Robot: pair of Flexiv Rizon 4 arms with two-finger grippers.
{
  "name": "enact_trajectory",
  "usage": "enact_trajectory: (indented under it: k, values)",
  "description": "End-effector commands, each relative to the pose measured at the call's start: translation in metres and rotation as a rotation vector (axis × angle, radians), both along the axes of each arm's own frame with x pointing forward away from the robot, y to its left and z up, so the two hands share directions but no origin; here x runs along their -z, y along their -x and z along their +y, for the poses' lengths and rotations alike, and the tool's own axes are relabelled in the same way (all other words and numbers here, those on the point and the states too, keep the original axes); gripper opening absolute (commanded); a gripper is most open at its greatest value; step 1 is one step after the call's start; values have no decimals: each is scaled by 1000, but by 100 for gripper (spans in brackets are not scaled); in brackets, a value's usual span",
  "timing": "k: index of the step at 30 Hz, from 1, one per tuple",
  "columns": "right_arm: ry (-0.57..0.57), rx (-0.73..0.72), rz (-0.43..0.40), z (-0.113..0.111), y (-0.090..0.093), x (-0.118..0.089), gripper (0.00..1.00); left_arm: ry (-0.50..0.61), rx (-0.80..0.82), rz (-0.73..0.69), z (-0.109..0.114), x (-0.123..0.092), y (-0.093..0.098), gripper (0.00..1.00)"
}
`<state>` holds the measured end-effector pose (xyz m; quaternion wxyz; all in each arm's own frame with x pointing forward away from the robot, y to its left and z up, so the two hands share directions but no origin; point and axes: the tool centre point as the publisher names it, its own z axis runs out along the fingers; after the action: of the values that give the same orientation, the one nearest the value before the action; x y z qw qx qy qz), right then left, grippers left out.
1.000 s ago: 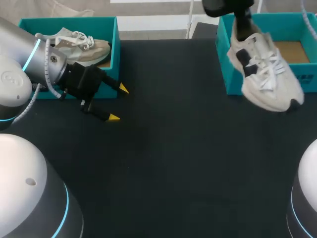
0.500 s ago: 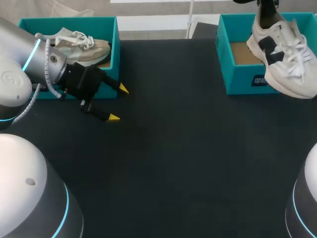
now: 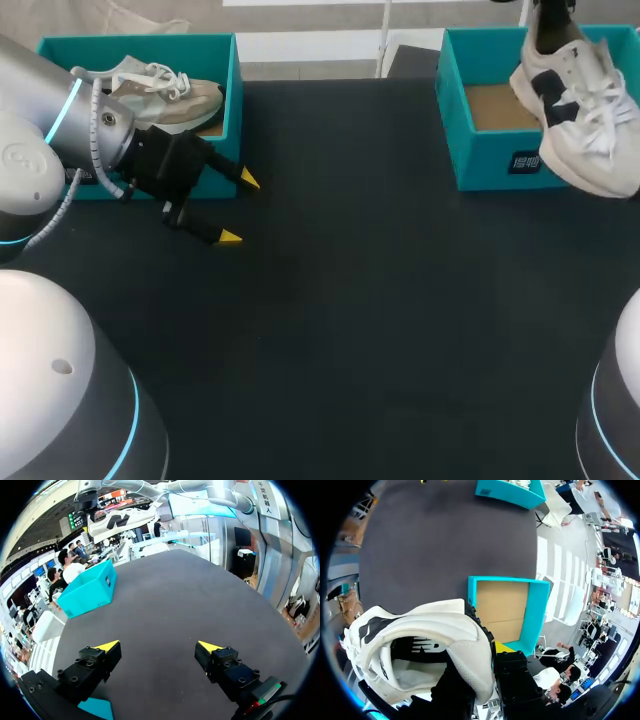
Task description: Take the shoe out of the shoebox, open the shoe tongue, remove and reinsert the insole, then place the shoe into the shoebox
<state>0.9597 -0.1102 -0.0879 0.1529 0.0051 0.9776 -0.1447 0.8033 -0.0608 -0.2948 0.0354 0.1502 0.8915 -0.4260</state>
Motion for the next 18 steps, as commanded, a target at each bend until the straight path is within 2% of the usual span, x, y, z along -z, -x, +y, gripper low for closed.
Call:
enact_trajectory:
  k: [1, 12, 18]
  values:
    - [-18, -6, 19, -38, -13, 1, 0, -3, 1, 0, 0, 0, 0, 100]
    - [-17, 10, -4, -122, -62, 7, 0, -3, 1, 0, 0, 0, 0, 100]
    - [-17, 43, -3, -162, -82, 16, 0, -3, 1, 0, 0, 0, 0, 100]
